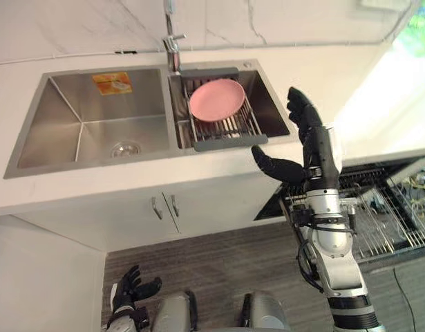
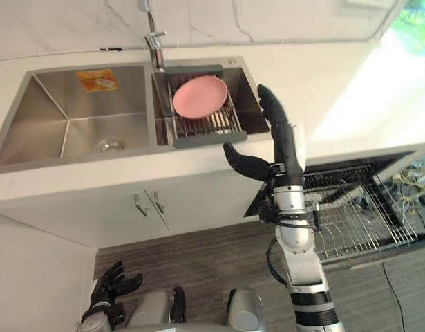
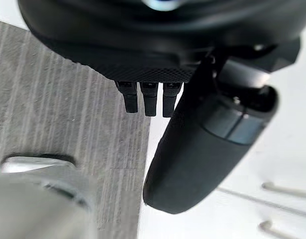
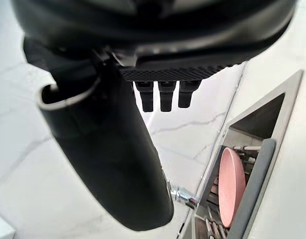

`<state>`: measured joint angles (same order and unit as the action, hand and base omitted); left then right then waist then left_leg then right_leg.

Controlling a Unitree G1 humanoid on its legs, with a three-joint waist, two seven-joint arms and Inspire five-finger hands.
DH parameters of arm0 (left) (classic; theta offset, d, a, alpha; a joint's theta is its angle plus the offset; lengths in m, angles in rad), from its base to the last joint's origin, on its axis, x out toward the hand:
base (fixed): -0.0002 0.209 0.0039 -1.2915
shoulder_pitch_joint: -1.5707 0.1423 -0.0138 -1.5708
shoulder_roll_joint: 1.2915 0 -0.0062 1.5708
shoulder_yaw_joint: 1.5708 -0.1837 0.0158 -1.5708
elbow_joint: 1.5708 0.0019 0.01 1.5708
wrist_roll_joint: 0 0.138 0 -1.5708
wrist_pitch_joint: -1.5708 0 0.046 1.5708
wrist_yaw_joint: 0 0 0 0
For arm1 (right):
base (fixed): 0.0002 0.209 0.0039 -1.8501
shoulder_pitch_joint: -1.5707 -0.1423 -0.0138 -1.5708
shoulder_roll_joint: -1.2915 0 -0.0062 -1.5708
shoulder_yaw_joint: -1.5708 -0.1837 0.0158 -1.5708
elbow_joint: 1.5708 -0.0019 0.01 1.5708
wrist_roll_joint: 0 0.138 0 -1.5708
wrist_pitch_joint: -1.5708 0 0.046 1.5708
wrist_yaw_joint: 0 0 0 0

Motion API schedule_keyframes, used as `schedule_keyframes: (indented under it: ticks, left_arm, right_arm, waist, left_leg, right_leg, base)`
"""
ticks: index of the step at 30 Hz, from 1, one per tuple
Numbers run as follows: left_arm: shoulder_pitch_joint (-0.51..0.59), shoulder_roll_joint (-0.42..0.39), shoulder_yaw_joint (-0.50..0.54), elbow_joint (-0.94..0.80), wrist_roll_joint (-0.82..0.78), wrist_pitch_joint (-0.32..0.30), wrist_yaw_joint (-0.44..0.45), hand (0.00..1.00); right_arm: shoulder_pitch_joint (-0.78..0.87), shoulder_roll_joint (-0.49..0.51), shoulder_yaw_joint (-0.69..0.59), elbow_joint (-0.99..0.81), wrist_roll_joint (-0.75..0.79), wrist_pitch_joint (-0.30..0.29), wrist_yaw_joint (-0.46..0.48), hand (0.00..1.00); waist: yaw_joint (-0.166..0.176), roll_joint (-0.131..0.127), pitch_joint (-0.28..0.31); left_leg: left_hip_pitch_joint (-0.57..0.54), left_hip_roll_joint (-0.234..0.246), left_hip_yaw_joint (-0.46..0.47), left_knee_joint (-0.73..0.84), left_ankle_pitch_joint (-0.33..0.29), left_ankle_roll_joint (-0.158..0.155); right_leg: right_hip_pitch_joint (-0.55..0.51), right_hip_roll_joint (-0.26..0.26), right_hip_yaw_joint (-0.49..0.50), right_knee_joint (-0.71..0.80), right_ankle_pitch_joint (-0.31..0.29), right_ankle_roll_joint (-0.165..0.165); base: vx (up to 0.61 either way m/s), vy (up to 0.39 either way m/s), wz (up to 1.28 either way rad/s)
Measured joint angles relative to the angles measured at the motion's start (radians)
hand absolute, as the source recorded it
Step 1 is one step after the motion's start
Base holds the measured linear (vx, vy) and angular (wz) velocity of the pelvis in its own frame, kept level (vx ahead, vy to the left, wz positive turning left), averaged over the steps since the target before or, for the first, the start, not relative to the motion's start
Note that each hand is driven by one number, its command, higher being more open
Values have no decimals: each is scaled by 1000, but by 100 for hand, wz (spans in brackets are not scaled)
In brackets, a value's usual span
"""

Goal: Walk over to the sink, pick up the cup, carry it to the dishwasher, place the cup inside the dishwasher, then close the dishwasher door

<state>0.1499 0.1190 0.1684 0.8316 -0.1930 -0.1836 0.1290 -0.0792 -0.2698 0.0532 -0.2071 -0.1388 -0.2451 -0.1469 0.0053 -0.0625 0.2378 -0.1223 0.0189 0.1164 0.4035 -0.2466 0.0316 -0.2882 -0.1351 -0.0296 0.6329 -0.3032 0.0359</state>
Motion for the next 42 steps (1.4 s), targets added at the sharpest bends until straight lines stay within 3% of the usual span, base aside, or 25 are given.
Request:
schedule_keyframes:
  ticks: [2, 3, 4, 6, 10, 12, 13, 14, 15, 16, 21, 29, 30, 42]
  left_arm:
    - [-4, 9, -3, 2, 0, 0, 1, 90]
    - [-6, 2, -16, 17, 1, 2, 1, 90]
    - [6, -11, -20, 16, 18, 1, -2, 90]
    - [8, -24, -21, 21, 29, 0, -2, 90]
    - [10, -25, -22, 31, 38, 1, -3, 90]
    - [7, -25, -23, 31, 45, 0, -4, 90]
    - [-2, -23, -23, 31, 58, 0, -4, 90]
    - [-6, -23, -23, 31, 59, 0, -5, 90]
    - [-10, -21, -26, 32, 66, 0, -5, 90]
    - [-10, -12, -26, 33, 69, 1, -5, 90]
    - [0, -4, -17, 32, 75, 0, -3, 90]
    - [14, -2, -17, 36, 98, 0, -4, 90]
    - [27, -3, -18, 38, 98, 1, -4, 90]
    - [33, -6, -18, 38, 96, 2, -5, 90]
  right_arm:
    - [-19, -39, 0, 16, -24, 2, -3, 90]
    - [-20, -57, -2, 32, -44, 6, -9, 90]
    - [-17, -65, -1, 37, -44, 14, -4, 90]
    - [-15, -65, -2, 37, -52, 15, -2, 90]
    - [58, -67, -10, 32, -68, 19, -2, 90]
    - [61, -65, -11, 27, -89, 18, -7, 90]
    - [61, -65, -14, 25, -98, 18, -12, 90]
    - [64, -66, -18, 28, -103, 19, -12, 90]
    - [72, -72, -29, 31, -118, 23, -12, 90]
    - [78, -69, -29, 35, -131, 30, -9, 90]
    - [83, -76, -31, 34, -221, 30, -8, 90]
    - [119, -77, -70, 76, -258, 40, -8, 90]
    - [131, -76, -86, 141, -297, 58, -31, 90]
    - [131, -47, -95, 142, -289, 70, -34, 90]
  waist:
    - [-1, -9, -6]
    - [-1, 10, -18]
    - [7, 34, -39]
    - [5, 49, -47]
    - [6, 51, -45]
    - [7, 48, -46]
    - [4, 51, -44]
    - [4, 54, -43]
    - [8, 66, -41]
    - [20, 55, -42]
    - [9, 55, -42]
    - [-7, 54, -44]
    - [-17, 55, -92]
    - [-16, 46, -97]
  left_leg:
    - [1, -8, -38, 13, -13, -28]
    - [-1, 5, -74, 33, -33, -56]
    - [-1, 33, -88, 23, -42, -71]
    - [0, 62, -96, 21, -41, -78]
    - [-19, 119, -71, 213, -11, -103]
    - [-49, 121, -49, 249, -31, -83]
    - [-61, 119, -44, 168, -44, -82]
    - [-59, 116, -45, 95, -29, -89]
    - [-51, 116, -61, -21, 66, -103]
    - [-30, 100, -52, -41, 87, -95]
    - [-3, 45, -38, -99, 102, -68]
    - [32, 34, -24, -203, 153, -71]
    - [62, 25, -30, -349, 249, -72]
    - [94, 25, -30, -357, 250, -73]
  right_leg:
    - [-12, 27, 37, -169, 98, 13]
    - [1, 41, 22, -172, 145, 27]
    - [16, 64, 4, -191, 139, 15]
    - [47, 85, -30, -222, 134, 1]
    - [218, 119, -82, -352, 146, -25]
    - [260, 104, -80, -402, 148, -27]
    - [259, 94, -79, -405, 151, -23]
    - [259, 90, -79, -405, 153, -19]
    - [261, 94, -71, -408, 158, -9]
    - [263, 88, -43, -422, 166, 7]
    - [299, 46, 15, -507, 186, 35]
    - [296, 42, 29, -549, 211, 45]
    - [277, 47, 31, -599, 267, 42]
    - [307, 46, 28, -599, 266, 42]
  base:
    - [340, -169, 73]
    - [320, -184, 52]
    - [323, -190, 41]
    - [280, -159, 34]
    - [218, -105, 34]
    - [147, 30, 9]
    - [83, 70, 2]
    - [100, 169, 2]
    - [73, 178, -13]
    - [82, 213, -8]
    - [32, 131, 0]
    - [-2, -1, -6]
    - [0, 0, 0]
    - [0, 0, 0]
